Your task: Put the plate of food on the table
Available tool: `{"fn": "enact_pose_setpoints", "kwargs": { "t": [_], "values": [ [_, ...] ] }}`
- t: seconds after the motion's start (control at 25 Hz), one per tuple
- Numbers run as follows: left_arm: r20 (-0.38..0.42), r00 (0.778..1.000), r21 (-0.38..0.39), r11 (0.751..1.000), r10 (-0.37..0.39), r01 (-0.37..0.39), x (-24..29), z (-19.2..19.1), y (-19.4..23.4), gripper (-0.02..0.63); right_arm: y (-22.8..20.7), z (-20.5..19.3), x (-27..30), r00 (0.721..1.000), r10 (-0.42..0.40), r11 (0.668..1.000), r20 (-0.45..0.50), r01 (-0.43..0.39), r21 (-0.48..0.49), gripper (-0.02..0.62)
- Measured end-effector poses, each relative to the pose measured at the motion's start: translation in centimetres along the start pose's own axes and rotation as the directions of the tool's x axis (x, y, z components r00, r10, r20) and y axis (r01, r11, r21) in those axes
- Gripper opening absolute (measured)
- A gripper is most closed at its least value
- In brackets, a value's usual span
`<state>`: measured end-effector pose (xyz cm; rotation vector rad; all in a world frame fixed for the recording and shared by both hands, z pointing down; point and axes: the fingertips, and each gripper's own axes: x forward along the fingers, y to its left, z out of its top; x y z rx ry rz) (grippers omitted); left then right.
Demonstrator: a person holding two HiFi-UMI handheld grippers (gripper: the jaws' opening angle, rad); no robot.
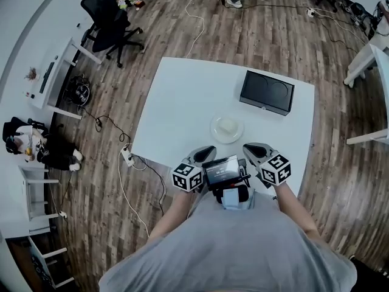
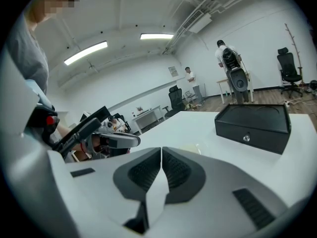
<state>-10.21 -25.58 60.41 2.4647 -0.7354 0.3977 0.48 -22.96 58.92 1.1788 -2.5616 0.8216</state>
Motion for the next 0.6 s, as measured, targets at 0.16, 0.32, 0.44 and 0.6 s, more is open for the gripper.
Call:
{"fn": "enact_pose_setpoints", "kwargs": {
  "t": [0.16,0.32,0.44,0.6],
  "values": [
    [-0.005,1.000,0.006,1.000,0.000,0.000,0.0,-0.6,-0.4,0.032,-0.1,-0.3,-0.4,1.000,-0.006,1.000,0.004,0.006,-0.007,0.035],
    [-0.011,1.000,0.004,1.000,0.002,-0.002,0.2,-1.2,-0.6,0.032,-0.3,-0.7,-0.6,1.000,-0.010,1.000,0.004,0.010,-0.009,0.035],
    [-0.013,1.000,0.006,1.000,0.001,-0.001,0.3,-1.4,-0.5,0.032,-0.5,-0.7,-0.7,1.000,-0.015,1.000,0.008,0.015,-0.007,0.035],
    [-0.010,1.000,0.002,1.000,0.000,0.000,0.3,-1.3,-0.3,0.032,-0.5,-0.6,-0.7,1.000,-0.022,1.000,0.009,0.022,-0.007,0.034]
  ]
}}
